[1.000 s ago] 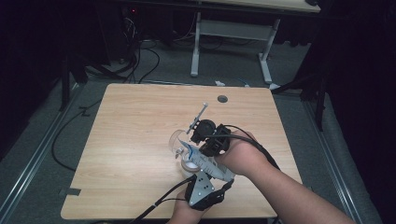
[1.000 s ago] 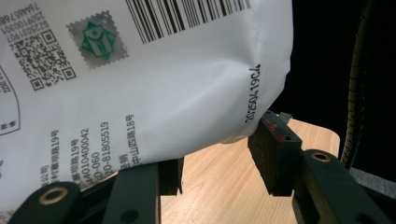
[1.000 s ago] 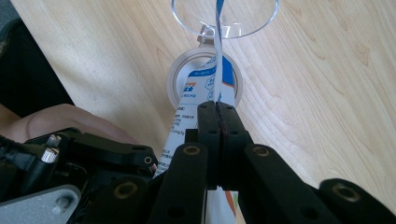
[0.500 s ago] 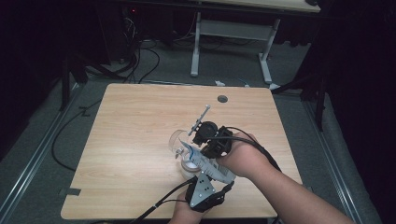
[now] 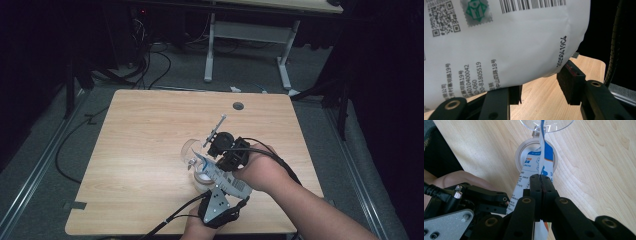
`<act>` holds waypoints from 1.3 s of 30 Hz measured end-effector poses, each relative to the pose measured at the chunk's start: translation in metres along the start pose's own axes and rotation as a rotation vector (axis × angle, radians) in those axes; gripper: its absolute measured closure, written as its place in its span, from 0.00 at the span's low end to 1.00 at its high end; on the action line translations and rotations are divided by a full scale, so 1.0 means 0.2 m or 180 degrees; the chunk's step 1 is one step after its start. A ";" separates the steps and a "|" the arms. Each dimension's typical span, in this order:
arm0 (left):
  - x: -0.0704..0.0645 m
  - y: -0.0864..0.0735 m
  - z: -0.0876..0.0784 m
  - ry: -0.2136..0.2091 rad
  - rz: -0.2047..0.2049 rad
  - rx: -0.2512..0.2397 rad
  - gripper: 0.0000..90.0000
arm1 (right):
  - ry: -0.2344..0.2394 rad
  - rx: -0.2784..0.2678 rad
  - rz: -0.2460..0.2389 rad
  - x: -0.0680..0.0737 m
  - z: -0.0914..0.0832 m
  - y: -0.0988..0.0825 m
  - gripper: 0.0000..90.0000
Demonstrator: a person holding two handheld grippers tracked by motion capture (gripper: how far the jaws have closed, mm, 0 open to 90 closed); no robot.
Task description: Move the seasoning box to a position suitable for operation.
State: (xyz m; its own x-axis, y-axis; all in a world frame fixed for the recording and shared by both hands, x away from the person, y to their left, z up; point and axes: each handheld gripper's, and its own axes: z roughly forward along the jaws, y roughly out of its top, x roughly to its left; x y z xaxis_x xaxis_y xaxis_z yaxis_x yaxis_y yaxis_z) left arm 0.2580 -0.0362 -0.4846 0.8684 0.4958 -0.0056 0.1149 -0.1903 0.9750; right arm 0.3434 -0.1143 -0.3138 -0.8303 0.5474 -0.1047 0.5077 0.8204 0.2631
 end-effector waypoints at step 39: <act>0.02 -0.11 0.01 0.0013 -0.0015 0.0216 0.63 | 0.0037 0.0047 0.0078 0.00 0.03 -0.05 1.00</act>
State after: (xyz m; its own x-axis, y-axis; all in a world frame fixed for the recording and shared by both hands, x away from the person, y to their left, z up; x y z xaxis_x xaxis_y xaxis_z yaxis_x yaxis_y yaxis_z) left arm 0.2607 -0.0312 -0.5069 0.8658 0.5003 -0.0090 0.1515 -0.2449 0.9576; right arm 0.3397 -0.1227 -0.3215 -0.8201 0.5655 -0.0871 0.5312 0.8091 0.2514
